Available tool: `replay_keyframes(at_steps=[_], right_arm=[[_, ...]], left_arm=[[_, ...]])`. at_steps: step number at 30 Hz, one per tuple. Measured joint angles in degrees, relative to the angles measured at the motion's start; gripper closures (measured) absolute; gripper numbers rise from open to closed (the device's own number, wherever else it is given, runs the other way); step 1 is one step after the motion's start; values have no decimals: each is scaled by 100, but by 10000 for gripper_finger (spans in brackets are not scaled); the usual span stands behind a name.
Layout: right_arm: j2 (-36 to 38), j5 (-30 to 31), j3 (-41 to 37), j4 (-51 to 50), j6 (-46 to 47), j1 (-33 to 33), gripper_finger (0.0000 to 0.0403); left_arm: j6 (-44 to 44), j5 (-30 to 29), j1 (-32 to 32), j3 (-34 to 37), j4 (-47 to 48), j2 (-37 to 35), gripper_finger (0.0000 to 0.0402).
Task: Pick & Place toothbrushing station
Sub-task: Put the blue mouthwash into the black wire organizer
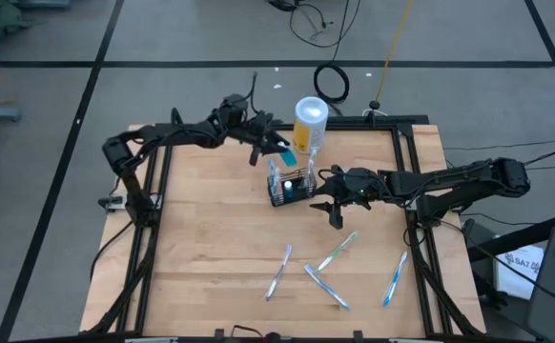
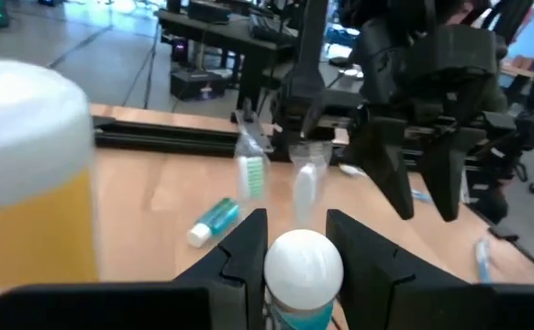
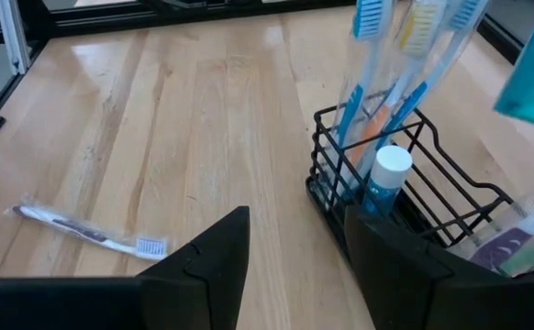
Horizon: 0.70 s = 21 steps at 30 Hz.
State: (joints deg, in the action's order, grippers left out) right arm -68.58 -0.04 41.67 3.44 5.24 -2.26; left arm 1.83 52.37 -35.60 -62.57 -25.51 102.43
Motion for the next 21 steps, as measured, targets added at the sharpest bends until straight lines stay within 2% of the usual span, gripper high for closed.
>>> replay_keyframes(at_steps=[4, 11, 17, 21], right_arm=[[0, 0, 0, 2, 0, -2, 231], [0, -2, 0, -2, 0, -2, 232], [0, -2, 0, 2, 2, -1, 232], [0, -2, 0, 2, 2, -2, 231]], left_arm=[[-170, 8, 169, 0, 5, 59, 300], [326, -64, 373, -193, -145, -15, 300], [931, -633, 206, -698, 680, -17, 300], [1295, -1023, 142, -742, 1070, -18, 300]])
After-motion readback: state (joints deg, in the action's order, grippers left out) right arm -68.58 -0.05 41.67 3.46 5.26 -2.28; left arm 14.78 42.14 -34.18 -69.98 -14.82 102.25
